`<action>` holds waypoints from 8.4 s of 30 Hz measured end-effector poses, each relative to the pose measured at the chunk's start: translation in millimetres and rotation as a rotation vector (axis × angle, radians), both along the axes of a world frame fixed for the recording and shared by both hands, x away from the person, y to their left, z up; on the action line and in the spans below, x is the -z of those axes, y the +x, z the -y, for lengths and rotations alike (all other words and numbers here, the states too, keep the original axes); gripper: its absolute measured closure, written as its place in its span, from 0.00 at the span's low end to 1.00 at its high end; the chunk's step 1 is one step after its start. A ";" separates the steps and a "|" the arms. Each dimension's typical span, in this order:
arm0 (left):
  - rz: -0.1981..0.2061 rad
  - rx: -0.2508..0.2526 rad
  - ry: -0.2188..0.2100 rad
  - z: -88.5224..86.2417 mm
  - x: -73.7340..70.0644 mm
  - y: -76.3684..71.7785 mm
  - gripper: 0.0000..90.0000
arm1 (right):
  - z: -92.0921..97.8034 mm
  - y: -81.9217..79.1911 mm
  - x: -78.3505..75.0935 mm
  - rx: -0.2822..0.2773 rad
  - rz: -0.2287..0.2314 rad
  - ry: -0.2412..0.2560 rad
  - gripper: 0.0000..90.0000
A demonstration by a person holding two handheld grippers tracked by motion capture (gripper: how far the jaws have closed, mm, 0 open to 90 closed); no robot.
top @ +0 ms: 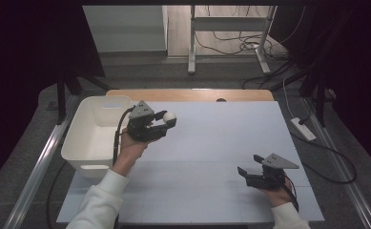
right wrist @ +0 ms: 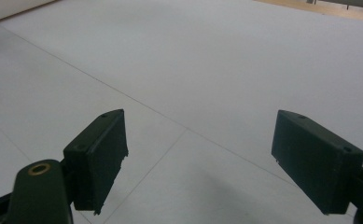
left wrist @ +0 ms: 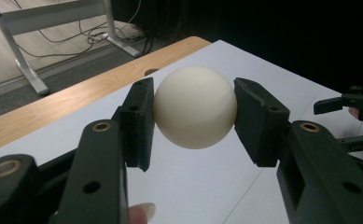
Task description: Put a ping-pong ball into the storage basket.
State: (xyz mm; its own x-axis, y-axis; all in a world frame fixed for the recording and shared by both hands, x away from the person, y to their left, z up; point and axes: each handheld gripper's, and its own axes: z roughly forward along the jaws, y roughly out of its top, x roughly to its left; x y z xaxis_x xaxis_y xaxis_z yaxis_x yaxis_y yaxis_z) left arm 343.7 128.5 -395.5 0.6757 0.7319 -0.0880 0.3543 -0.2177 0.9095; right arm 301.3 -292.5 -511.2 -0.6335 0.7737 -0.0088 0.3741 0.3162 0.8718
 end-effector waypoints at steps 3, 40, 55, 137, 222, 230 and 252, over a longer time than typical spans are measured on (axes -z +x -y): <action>0.002 -0.006 0.000 -1.9 -0.6 -0.8 0.56 | 0.2 -0.2 -0.3 0.001 -0.002 0.000 0.21; 0.041 -0.096 0.011 -31.4 -15.4 -5.2 0.56 | -0.8 -0.2 -0.4 0.000 -0.003 0.002 0.21; 0.058 -0.124 0.007 -43.4 -24.2 -9.2 0.56 | -0.8 -0.2 -0.5 0.000 -0.001 0.000 0.21; 0.026 -0.364 -0.027 -122.9 -25.1 -21.5 0.57 | -1.8 -0.2 -0.2 0.008 0.004 -0.014 0.21; -0.026 -0.012 -0.098 -61.9 -6.0 -59.7 0.26 | 4.4 -5.7 -2.5 -0.002 0.002 0.020 0.21; -0.026 0.065 -0.084 -44.5 11.5 -84.7 0.26 | 2.1 -6.2 -1.9 -0.005 0.000 0.006 0.21; -0.035 0.090 -0.045 -44.8 84.9 -117.5 0.27 | 3.1 -12.1 -2.4 -0.016 0.018 0.004 0.21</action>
State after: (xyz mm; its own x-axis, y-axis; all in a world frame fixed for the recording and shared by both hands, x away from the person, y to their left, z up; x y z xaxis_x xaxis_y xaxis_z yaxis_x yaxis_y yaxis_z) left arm 226.2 173.3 -480.4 0.7346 0.6630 -0.1442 0.3667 -0.2092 0.9065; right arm 289.1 -295.6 -508.8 -0.6453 0.7638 -0.0168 0.3535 0.3180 0.8797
